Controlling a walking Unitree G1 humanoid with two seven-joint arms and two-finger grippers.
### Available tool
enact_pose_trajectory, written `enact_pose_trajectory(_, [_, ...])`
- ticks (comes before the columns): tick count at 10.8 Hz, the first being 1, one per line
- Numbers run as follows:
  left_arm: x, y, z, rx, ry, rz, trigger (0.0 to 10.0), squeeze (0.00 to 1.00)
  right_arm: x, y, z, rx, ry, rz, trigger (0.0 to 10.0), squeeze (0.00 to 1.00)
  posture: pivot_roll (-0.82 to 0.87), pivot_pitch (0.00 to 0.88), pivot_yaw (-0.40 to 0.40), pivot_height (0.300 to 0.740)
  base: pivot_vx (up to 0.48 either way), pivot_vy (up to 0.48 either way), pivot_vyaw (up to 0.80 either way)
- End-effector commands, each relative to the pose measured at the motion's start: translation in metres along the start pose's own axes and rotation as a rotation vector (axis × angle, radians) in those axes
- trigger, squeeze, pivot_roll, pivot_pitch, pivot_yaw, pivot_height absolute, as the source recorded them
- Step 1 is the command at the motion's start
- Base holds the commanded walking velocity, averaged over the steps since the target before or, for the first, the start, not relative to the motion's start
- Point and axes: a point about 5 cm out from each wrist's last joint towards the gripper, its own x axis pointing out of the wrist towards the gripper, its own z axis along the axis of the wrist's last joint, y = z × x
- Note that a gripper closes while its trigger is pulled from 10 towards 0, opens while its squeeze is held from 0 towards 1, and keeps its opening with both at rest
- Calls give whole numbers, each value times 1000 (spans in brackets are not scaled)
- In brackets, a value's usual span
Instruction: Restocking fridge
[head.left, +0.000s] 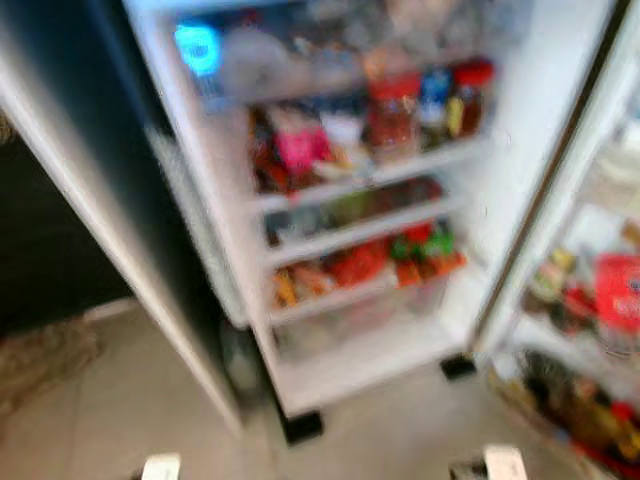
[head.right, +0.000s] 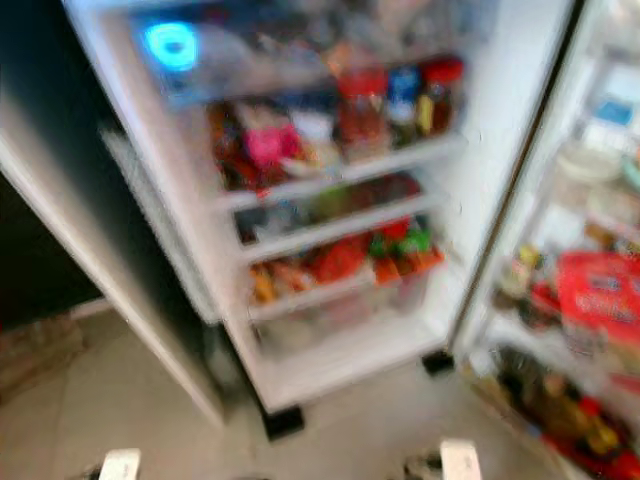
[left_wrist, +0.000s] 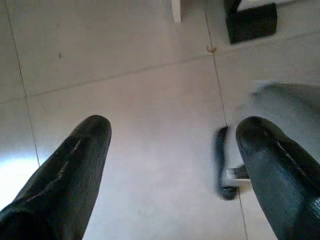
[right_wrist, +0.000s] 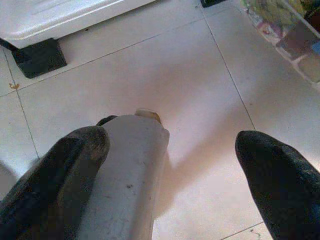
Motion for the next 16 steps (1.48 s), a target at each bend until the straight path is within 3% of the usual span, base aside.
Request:
enact_pose_trajectory(1, [-2,4,-7,6,19,4,10000,0,-2,8,-16,-14,66,32,10000,0,-22,0,53,648,0,304,0])
enact_pose_trajectory(8, [-3,1,-11,-35,25,-14,10000,0,-3,0,-17,-43,73,26,10000,0,-25,0,20,648,0,298,0])
enact_pose_trajectory(13, [-2,-8,-13,-36,14,-18,10000,0,-2,3,-13,4,49,31,10000,0,-29,0,26,648,0,161,0])
enact_pose_trajectory(16, [-1,-17,-14,-49,14,-28,10000,0,-2,3,-12,5,50,40,10000,0,-21,0,22,688,0,0,0])
